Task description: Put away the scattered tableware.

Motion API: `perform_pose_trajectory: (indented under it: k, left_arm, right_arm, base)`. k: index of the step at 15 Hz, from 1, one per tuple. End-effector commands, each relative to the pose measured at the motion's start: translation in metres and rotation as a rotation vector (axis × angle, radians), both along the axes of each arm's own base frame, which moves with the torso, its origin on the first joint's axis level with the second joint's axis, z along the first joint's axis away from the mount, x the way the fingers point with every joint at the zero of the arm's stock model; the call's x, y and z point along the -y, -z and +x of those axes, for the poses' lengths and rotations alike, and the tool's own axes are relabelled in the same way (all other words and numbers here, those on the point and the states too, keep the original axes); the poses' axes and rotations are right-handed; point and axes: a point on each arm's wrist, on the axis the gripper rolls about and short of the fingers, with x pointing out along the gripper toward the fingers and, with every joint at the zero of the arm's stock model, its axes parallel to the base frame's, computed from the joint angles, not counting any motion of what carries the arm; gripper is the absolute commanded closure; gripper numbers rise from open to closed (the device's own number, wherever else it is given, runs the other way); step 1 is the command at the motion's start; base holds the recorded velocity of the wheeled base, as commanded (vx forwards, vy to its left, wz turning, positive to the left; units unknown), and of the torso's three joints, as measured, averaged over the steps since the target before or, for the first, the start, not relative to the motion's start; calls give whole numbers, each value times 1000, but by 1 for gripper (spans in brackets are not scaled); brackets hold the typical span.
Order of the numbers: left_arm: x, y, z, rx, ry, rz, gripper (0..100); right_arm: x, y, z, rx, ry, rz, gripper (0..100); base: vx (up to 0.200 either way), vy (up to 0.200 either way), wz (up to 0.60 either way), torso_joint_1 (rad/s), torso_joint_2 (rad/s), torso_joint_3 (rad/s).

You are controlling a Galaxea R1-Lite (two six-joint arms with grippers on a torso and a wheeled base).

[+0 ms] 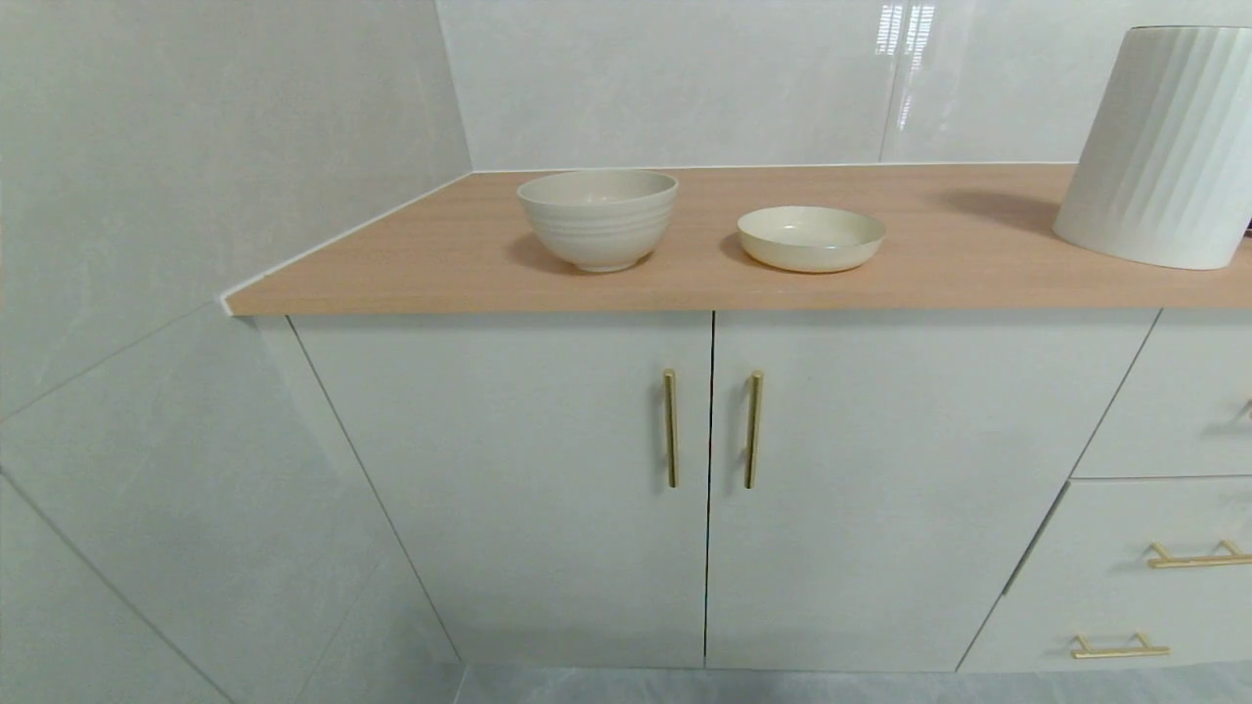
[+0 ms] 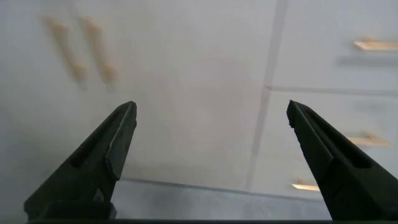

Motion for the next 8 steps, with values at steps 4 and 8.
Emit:
perform_pose_trajectory:
  k: [4, 8]
  left_arm:
    - [0, 0, 0, -1, -2, 0, 0]
    - [0, 0, 0, 1, 0, 0, 0]
  right_arm:
    - [-59, -92, 166, -402, -560, 10, 0]
    - [-116, -69, 242, -630, -629, 84, 0]
  base:
    - [0, 0, 0, 0, 0, 0]
    - [0, 0, 0, 0, 0, 0]
